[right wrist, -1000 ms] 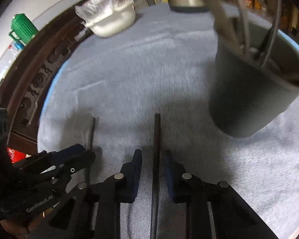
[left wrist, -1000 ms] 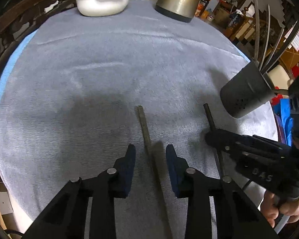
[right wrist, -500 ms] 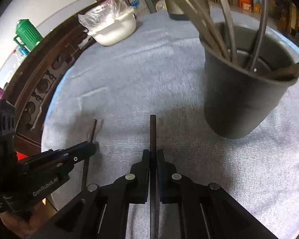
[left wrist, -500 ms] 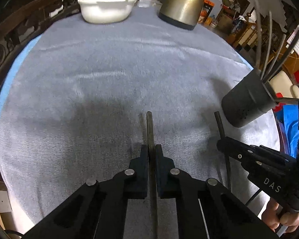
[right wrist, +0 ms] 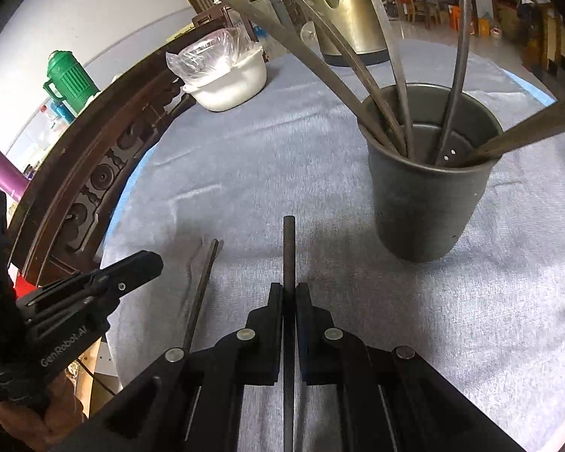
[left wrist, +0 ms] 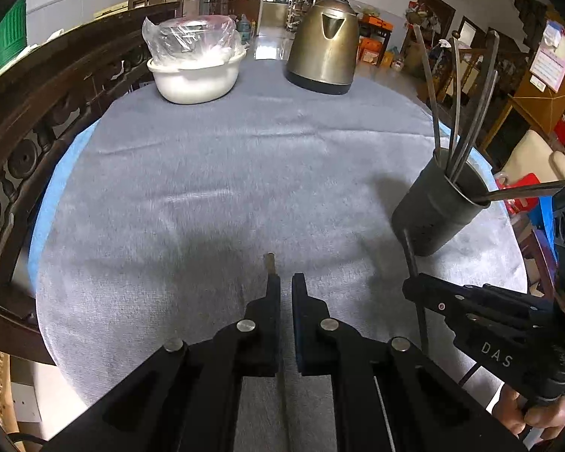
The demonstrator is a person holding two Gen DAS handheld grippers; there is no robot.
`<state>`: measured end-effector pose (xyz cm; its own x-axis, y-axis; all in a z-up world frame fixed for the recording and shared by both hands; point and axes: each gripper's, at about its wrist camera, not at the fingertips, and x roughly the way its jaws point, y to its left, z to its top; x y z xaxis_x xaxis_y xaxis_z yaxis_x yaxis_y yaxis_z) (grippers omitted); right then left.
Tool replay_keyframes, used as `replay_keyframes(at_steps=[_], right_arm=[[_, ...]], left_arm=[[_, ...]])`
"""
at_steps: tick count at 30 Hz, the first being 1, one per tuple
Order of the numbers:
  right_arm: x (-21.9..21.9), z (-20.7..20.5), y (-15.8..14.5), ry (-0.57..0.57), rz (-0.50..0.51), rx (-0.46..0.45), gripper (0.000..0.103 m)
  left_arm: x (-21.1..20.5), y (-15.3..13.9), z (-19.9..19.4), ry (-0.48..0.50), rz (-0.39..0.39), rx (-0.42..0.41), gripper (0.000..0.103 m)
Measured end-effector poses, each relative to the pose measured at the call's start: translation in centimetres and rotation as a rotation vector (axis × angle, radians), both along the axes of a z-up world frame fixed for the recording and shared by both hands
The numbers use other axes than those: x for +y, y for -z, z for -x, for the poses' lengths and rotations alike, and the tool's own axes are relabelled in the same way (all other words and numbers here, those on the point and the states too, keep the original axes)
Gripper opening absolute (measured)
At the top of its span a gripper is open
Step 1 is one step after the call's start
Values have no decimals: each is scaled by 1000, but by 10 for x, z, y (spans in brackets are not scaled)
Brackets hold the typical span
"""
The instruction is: Organize utensils
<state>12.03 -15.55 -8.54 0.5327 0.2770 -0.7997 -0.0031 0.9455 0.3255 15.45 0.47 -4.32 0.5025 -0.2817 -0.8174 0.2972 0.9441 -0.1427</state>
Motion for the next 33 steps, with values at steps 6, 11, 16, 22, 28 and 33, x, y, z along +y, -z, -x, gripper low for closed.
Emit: replay_keyframes(at_steps=[6, 11, 16, 22, 28, 33], right_arm=[[-4, 1, 6, 10, -4, 20, 7], [-6, -3, 12, 13, -10, 40, 7], [-3, -8, 21, 12, -8, 67, 7], [-2, -14, 37, 24, -6, 125, 7], [0, -16, 39, 19, 13, 134, 7], [1, -17, 39, 7, 33, 137, 8]], left_arm=[[-2, 10, -3, -4, -15, 27, 6], [-4, 17, -5, -1, -29, 45, 6], [-3, 25, -10, -8, -49, 66, 6], [3, 38, -15, -20, -64, 108, 6], [7, 46, -17, -15, -61, 139, 16], [9, 48, -17, -16, -58, 153, 25]])
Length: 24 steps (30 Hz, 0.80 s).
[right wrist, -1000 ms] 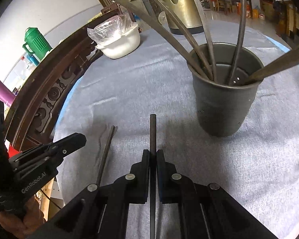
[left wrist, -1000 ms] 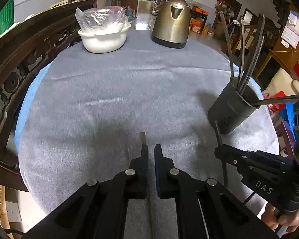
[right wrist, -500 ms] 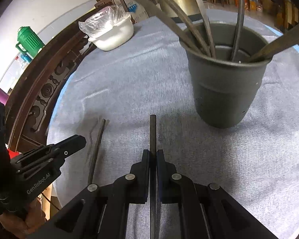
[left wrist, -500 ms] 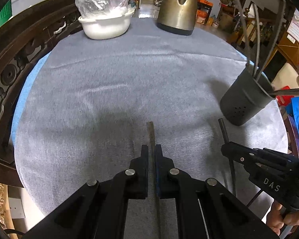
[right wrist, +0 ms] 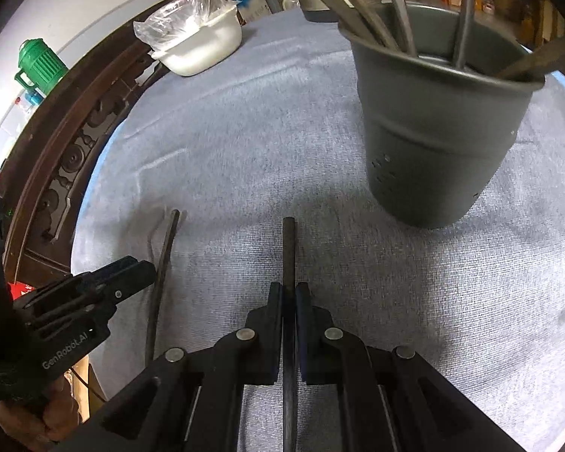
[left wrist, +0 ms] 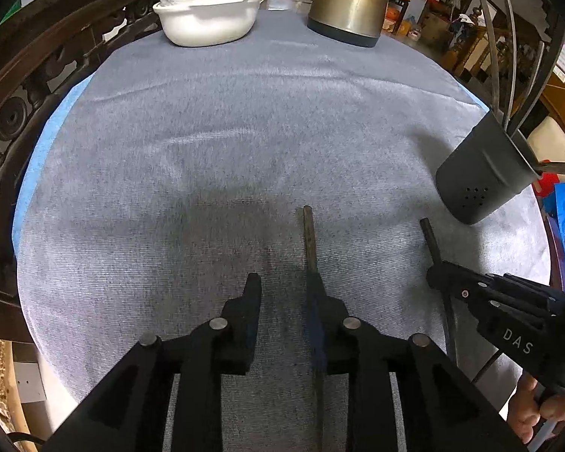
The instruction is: Organize utensils
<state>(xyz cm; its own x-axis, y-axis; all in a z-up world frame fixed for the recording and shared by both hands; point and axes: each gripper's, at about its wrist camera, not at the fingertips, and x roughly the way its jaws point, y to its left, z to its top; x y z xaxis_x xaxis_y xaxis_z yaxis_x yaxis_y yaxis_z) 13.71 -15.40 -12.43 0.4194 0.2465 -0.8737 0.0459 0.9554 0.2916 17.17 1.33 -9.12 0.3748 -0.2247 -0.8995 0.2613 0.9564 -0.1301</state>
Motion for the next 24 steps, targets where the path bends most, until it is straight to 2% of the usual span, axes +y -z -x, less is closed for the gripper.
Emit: replay_keyframes(at_steps=[16, 20, 22, 24], right_arm=[[-1, 1, 0, -23, -5, -15, 9], [-2, 2, 1, -29, -10, -21, 9], [-3, 2, 1, -30, -13, -23, 9], [-3, 2, 1, -32, -15, -25, 9]], left_arm=[[-7, 0, -4, 14, -15, 25, 28], [-4, -1, -3, 14, 16, 53, 28], [-1, 0, -2, 23, 31, 74, 30], [2, 1, -1, 24, 45, 99, 39]])
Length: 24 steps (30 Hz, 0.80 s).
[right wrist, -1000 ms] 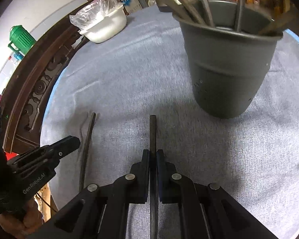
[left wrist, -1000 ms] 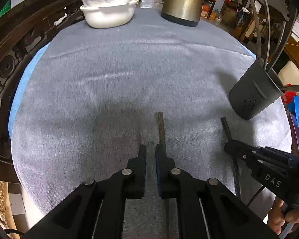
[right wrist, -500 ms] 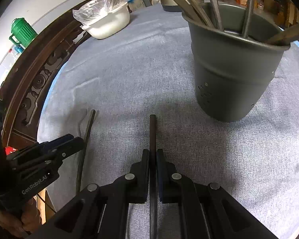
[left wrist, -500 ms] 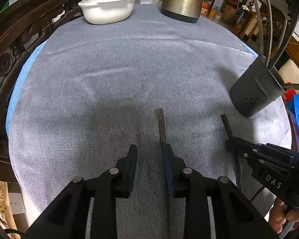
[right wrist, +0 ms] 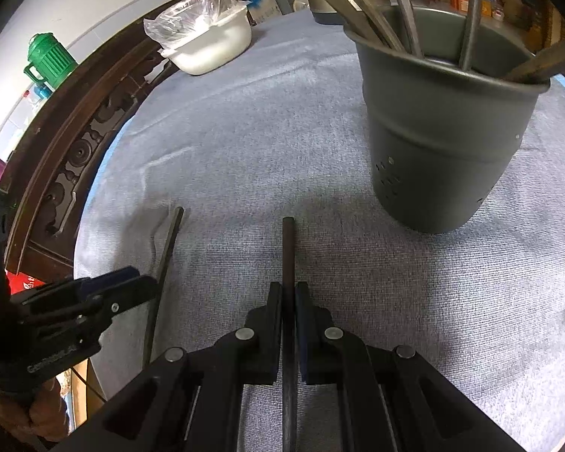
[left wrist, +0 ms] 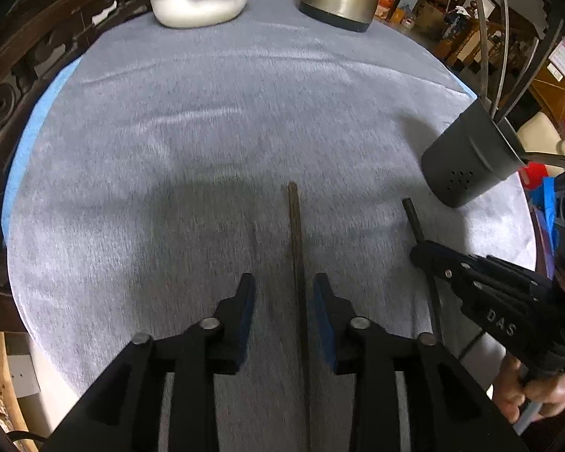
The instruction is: Organize utensils
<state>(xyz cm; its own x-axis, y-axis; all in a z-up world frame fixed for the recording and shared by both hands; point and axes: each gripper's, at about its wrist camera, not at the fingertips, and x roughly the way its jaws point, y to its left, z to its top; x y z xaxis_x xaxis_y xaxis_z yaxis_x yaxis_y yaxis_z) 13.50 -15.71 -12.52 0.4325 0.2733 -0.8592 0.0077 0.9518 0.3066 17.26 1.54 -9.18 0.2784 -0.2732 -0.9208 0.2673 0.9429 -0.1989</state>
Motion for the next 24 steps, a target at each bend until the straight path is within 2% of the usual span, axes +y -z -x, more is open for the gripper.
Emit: replay_keyframes(at_steps=[5, 10, 16, 24], right_arm=[[-1, 1, 0, -1, -9, -6, 9], [-2, 1, 1, -6, -17, -14, 9], [-4, 3, 2, -11, -30, -22, 9], [-7, 4, 3, -15, -44, -24, 9]], left_arm=[[5, 3, -3, -10, 22, 54, 40], [-6, 11, -8, 14, -4, 94, 40], [-22, 12, -20, 45, -54, 93, 40], [-51, 16, -43, 155, -131, 86, 40]])
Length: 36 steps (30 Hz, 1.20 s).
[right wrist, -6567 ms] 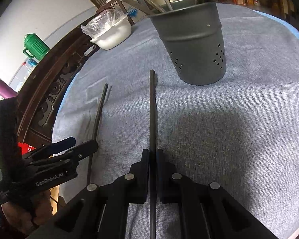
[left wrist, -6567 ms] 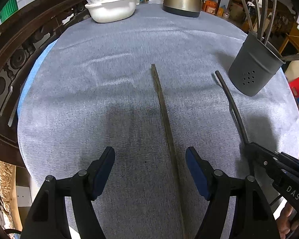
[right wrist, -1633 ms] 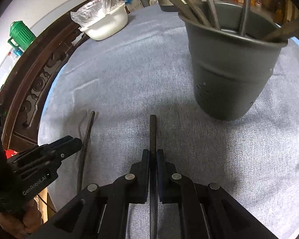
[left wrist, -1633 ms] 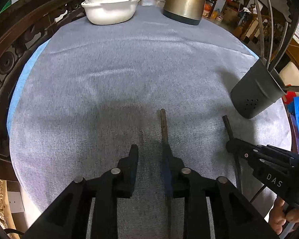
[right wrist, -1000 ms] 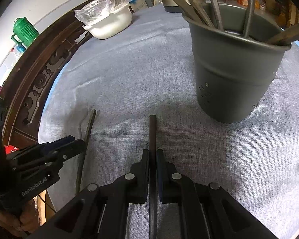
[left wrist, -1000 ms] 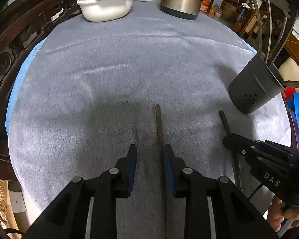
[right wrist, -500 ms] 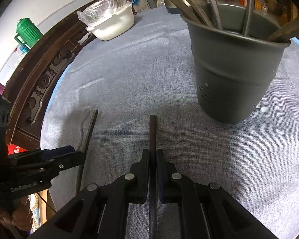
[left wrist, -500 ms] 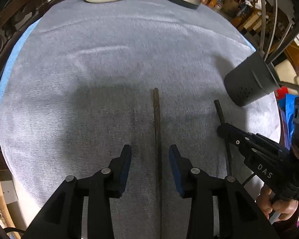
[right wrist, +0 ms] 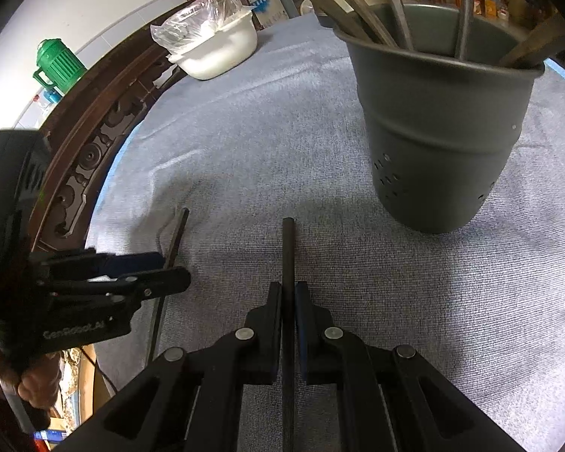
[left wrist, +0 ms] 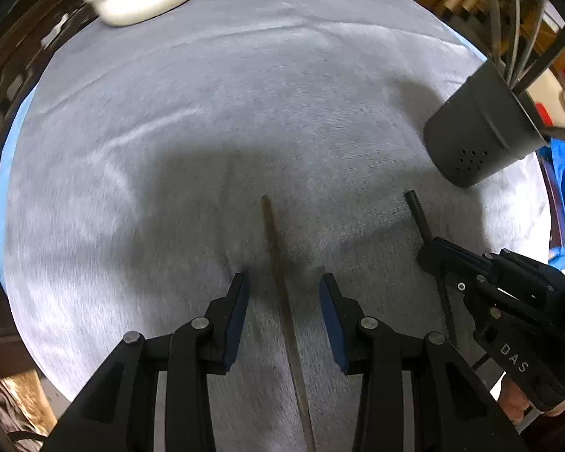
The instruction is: Organize utensils
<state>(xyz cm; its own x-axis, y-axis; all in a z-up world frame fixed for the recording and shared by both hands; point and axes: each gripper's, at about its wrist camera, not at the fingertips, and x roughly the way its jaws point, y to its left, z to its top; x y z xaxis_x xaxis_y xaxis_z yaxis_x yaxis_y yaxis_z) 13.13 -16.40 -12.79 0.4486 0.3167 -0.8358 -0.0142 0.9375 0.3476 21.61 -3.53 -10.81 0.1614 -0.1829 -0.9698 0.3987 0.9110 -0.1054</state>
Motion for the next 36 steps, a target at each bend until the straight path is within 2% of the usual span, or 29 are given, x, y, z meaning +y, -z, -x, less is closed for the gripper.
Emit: replay_keyframes(at_steps=[4, 13, 20, 23, 25, 29, 36], right_arm=[[1, -2, 0, -5, 1, 12, 9], [14, -21, -5, -54, 84, 106, 10], [25, -26, -5, -61, 154, 73, 9], [31, -23, -7, -64, 190, 61, 7], [29, -20, -9, -56, 151, 57, 7], [23, -10, -27, -56, 121, -9, 7], [20, 6, -67, -36, 83, -177, 7]], left_arm=[[-6, 3, -9, 18, 6, 0, 40], [3, 2, 2, 42, 4, -32, 28], [16, 2, 6, 23, 23, -49, 10], [26, 2, 7, -8, 61, -56, 9], [34, 1, 11, -38, 78, -67, 7], [53, -3, 24, -119, 133, -95, 6], [73, -45, 47, -180, 218, -247, 5]])
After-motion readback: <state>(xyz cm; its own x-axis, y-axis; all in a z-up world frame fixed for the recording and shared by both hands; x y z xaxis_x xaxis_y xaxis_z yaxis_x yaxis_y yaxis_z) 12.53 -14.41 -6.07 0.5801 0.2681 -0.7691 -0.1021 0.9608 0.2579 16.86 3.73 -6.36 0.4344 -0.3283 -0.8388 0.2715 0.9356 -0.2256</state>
